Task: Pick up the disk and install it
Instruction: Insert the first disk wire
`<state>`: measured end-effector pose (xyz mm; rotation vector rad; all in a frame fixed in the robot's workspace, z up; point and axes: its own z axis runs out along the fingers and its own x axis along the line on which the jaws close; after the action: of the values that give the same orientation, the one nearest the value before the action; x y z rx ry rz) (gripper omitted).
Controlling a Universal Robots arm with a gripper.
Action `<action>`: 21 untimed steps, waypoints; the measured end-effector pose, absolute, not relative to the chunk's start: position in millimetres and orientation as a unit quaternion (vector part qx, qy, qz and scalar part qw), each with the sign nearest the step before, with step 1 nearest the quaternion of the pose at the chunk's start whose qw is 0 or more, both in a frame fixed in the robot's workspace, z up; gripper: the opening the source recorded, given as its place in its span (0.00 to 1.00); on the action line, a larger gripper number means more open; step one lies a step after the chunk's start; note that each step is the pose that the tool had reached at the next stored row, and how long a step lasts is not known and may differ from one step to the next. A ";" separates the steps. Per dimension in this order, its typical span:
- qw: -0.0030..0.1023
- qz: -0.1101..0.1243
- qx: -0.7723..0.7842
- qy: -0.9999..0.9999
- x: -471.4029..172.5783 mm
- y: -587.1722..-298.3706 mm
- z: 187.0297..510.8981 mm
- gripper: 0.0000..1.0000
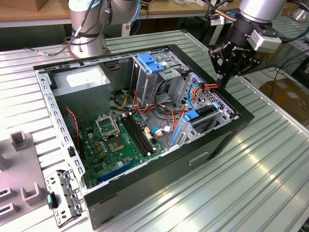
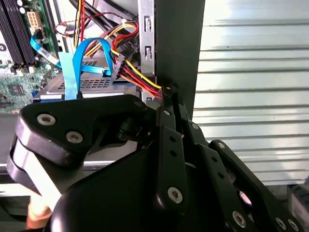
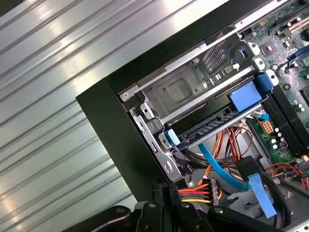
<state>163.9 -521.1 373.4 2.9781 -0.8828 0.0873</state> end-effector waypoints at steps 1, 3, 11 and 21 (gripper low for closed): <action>0.017 0.028 0.956 -0.290 163.9 -521.1 373.4 0.16; 0.018 0.028 0.952 -0.303 163.9 -521.1 373.1 0.16; 0.019 0.027 0.938 -0.344 163.9 -521.1 372.4 0.16; 0.020 0.026 0.915 -0.401 162.8 -521.1 372.0 0.16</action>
<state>162.8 -521.1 372.0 2.8387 -1.2446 0.0797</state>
